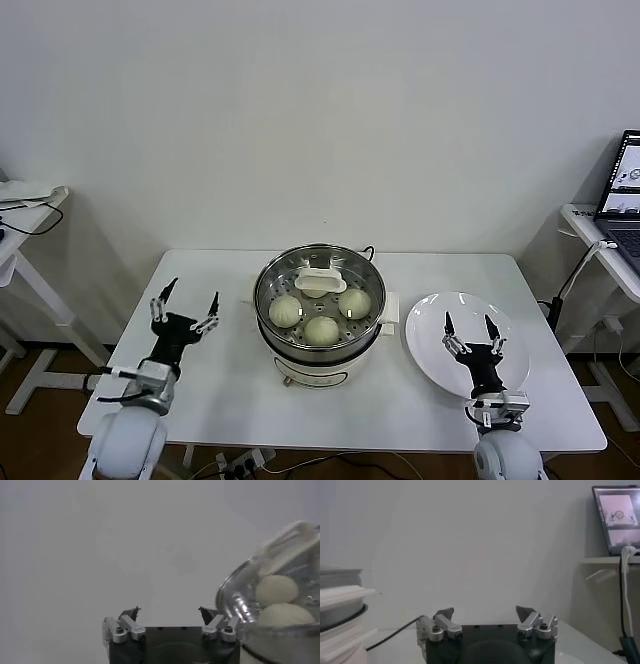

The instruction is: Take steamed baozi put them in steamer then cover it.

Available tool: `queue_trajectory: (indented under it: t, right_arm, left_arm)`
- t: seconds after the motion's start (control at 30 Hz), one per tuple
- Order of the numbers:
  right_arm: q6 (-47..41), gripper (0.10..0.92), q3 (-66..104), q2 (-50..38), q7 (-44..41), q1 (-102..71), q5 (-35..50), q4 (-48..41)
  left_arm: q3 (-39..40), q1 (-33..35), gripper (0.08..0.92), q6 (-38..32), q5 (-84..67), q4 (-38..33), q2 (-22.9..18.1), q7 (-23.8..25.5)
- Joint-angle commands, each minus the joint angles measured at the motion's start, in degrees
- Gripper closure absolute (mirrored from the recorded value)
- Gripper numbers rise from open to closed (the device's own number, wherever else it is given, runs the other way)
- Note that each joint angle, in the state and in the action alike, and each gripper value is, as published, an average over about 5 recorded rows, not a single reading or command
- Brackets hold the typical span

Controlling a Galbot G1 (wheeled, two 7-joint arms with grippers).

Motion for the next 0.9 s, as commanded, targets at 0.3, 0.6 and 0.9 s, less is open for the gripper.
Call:
queue_trajectory:
  t: [0.3,0.6,0.9]
  right_arm:
    - [-2.00,0.203,1.19,1.52,1.40,-3.18,-0.15,3.29]
    - [-1.94,0.203,1.29,1.85,1.87,-3.16,-0.14,3.73]
    - [-1.52,0.203,1.50,2.35,1.80,-3.62,-0.41,3.74]
  left_arm:
    - [-5.48,4.02,0.177,-12.20,-10.32,7.39,-3.38,1.23]
    - [-4.35,4.49,0.177,-12.28,-8.90,6.39,-2.39,1.67]
    - [-3.17,5.41,0.177,-13.47,-6.95,5.72,-2.35,3.21]
